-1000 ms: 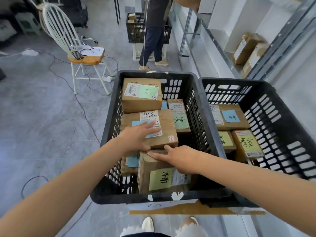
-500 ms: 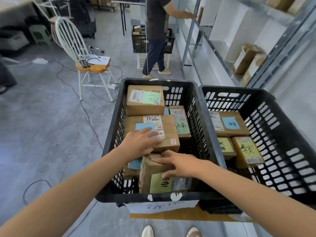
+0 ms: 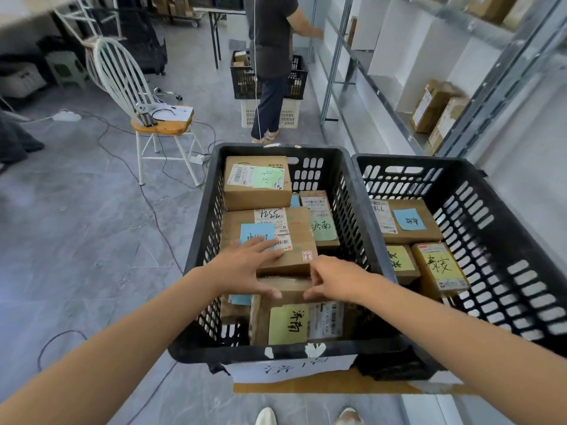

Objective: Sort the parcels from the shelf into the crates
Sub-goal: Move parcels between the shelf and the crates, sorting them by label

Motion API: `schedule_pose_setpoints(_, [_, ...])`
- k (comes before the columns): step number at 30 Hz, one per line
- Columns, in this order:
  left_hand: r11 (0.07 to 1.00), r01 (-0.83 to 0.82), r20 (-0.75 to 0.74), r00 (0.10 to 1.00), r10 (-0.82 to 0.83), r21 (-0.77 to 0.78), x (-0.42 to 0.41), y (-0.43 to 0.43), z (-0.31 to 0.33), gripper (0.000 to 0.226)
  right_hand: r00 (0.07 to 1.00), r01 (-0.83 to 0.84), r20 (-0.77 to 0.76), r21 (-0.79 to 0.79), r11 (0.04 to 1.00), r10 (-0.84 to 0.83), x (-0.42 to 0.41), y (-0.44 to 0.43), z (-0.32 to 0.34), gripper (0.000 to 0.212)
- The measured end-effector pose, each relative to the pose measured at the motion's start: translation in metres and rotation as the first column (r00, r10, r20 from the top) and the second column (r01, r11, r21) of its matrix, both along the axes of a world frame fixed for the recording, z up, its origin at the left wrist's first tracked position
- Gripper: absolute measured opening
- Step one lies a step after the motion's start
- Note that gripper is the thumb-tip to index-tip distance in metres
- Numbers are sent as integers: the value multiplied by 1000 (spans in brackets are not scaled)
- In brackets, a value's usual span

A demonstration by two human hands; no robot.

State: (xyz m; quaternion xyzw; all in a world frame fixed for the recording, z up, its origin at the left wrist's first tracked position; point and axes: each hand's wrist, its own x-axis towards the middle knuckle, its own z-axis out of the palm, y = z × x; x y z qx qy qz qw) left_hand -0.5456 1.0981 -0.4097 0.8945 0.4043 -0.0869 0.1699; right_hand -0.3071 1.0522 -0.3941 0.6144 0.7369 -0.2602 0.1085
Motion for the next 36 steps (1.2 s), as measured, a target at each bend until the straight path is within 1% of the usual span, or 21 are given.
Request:
schedule_pose_setpoints(2, [1000, 7, -37, 999, -7, -25, 1, -3, -1, 106, 998, -13, 55, -92, 996, 18, 11, -1, 1, 48])
schedule_pose_setpoints(4, [1000, -7, -52, 999, 6, -30, 4, -5, -2, 101, 999, 44, 23, -181, 982, -41, 15, -1, -2, 59])
schedule_pose_setpoints(5, [999, -19, -64, 998, 17, -29, 7, -6, -1, 98, 998, 64, 17, -192, 979, -62, 15, 1, -4, 68])
schedule_pose_setpoints(6, [999, -30, -79, 997, 28, -28, 9, -6, 0, 95, 998, 58, 32, -187, 981, -53, 13, 3, -5, 72])
schedule_pose_setpoints(7, [999, -42, -96, 995, 40, -22, 13, -7, 2, 92, 998, 25, 61, -177, 984, -14, 12, 7, -6, 67])
schedule_pose_setpoints(9, [997, -71, -127, 989, 72, 13, 22, -10, 6, 89, 991, -43, 120, -170, 985, 64, 11, 11, -6, 40])
schedule_pose_setpoints(10, [995, -90, -138, 986, 95, 41, 29, -13, 7, 87, 986, -57, 146, -172, 984, 83, 11, 11, -7, 32])
schedule_pose_setpoints(11, [991, -108, -151, 981, 118, 76, 36, -16, 7, 86, 979, -72, 177, -177, 982, 104, 10, 8, -10, 30])
schedule_pose_setpoints(13, [978, -128, -196, 968, 159, 163, 48, -21, 4, 83, 959, -90, 248, -196, 976, 138, 2, 5, -18, 34])
schedule_pose_setpoints(16, [952, -137, -239, 949, 205, 272, 61, -22, 0, 82, 947, 12, 314, -236, 972, 64, -8, 4, -23, 39])
schedule_pose_setpoints(18, [944, -138, -231, 949, 213, 300, 63, -21, -3, 83, 947, 65, 322, -237, 969, 16, -7, 5, -20, 35])
schedule_pose_setpoints(20, [957, -130, -235, 953, 193, 259, 61, -20, -3, 90, 957, 104, 287, -206, 973, -41, -2, 1, -18, 41])
schedule_pose_setpoints(22, [977, -135, -246, 954, 174, 166, 54, -18, 2, 94, 964, 89, 262, -175, 981, -41, 1, -4, -19, 40])
schedule_pose_setpoints(24, [983, -136, -231, 959, 163, 126, 50, -14, 11, 79, 967, 61, 254, -133, 989, -26, 3, -4, -17, 35])
schedule_pose_setpoints(26, [980, -122, -170, 974, 149, 158, 51, -9, 21, 59, 976, 66, 212, -74, 995, -49, 6, -2, -9, 32])
schedule_pose_setpoints(28, [976, -99, -65, 991, 114, 194, 56, -4, 31, 49, 985, 84, 148, 27, 996, -87, 13, 2, 6, 30])
schedule_pose_setpoints(32, [961, -66, 98, 994, 41, 268, 71, 4, 45, 48, 988, 154, -16, 285, 946, -156, 27, 7, 45, 30])
schedule_pose_setpoints(34, [948, -74, 170, 985, 21, 310, 79, 4, 51, 52, 981, 191, -98, 380, 905, -166, 34, 4, 64, 32])
schedule_pose_setpoints(36, [928, -90, 232, 973, 4, 363, 88, 2, 61, 55, 975, 220, -137, 447, 867, -177, 43, -1, 80, 38])
